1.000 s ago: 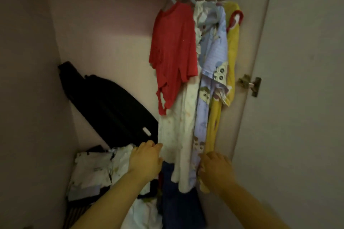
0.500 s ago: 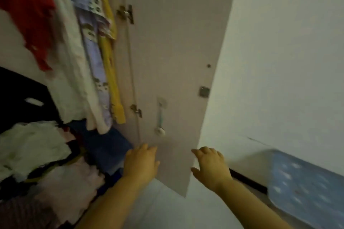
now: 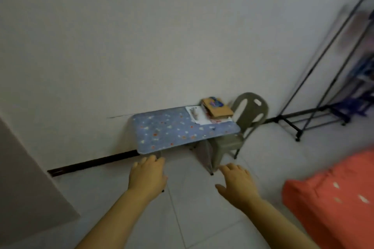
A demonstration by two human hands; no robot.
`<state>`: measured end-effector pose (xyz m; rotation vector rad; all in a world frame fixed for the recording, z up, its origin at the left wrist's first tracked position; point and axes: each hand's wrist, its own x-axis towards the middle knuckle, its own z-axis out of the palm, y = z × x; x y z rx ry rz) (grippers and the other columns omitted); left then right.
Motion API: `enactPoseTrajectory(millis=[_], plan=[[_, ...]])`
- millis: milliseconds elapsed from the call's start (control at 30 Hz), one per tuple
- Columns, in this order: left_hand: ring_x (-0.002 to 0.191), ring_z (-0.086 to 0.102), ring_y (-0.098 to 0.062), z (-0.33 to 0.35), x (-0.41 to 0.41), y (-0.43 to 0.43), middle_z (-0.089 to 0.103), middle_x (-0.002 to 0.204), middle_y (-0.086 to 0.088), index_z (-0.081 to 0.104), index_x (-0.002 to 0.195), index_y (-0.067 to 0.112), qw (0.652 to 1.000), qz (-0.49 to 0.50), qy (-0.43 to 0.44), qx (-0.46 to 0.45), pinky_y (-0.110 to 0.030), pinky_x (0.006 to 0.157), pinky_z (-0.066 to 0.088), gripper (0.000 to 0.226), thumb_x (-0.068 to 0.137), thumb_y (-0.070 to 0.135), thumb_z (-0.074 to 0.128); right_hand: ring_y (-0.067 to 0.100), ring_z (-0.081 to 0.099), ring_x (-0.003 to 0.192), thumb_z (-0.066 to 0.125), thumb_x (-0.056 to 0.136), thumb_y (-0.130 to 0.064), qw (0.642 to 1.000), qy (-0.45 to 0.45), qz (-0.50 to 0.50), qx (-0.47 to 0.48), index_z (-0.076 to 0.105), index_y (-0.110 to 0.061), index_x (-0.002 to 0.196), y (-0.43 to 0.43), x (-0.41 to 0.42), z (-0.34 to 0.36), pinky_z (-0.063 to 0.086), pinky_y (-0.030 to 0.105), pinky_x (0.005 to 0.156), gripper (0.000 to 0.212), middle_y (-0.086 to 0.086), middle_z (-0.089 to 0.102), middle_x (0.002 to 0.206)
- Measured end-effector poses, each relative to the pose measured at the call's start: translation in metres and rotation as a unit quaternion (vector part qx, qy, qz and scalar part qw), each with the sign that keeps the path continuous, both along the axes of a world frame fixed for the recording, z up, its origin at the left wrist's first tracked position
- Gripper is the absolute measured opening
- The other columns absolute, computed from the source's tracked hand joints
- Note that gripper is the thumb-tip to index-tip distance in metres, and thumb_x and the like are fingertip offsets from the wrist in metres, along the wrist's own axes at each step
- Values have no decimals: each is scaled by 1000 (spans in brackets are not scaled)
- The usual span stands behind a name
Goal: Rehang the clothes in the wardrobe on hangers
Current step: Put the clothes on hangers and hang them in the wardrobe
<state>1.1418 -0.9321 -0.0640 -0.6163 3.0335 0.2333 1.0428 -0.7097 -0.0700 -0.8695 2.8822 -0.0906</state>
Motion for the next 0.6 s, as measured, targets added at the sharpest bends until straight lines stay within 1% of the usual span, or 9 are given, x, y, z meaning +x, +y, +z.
enactPoseTrajectory(millis=[133,200,267,433,500,600], plan=[[121,42,-23,6,-64,134,44,132,0,39,136,24,992,-123,6,-14,-36,97,34,50,91,45,49,20,38,128,50,89,-46,994,9,-112,-10,31,-29,143,151,-9,3,28,32,106,59,-2,40,141],[119,43,-23,10,-91,210,45,130,-1,40,134,25,983,-183,9,-15,-36,95,35,49,91,46,48,19,39,126,49,87,-46,987,17,-160,-2,34,-29,141,228,-9,6,29,30,102,58,-3,42,137],[119,44,-24,13,-111,286,46,130,-2,40,134,24,970,-242,7,-21,-36,94,36,50,91,47,48,21,42,122,49,86,-46,977,26,-209,6,37,-30,137,301,-4,8,32,30,98,54,-3,45,134],[121,45,-22,16,-140,460,48,130,0,42,132,26,927,-373,22,-33,-34,95,37,50,88,49,49,23,42,122,50,88,-48,940,25,-340,11,34,-29,140,462,22,8,33,33,99,58,-1,44,135],[120,46,-21,15,-144,521,49,128,1,44,130,27,906,-421,20,-36,-34,95,37,49,87,50,49,23,41,123,50,88,-47,922,20,-386,8,32,-28,141,514,39,4,32,34,99,60,0,43,135],[121,45,-21,9,-148,605,49,128,2,43,130,27,872,-488,10,-43,-35,96,35,48,88,50,48,22,41,122,51,87,-46,889,23,-457,-4,35,-29,140,580,64,-3,32,34,99,58,-1,44,134]])
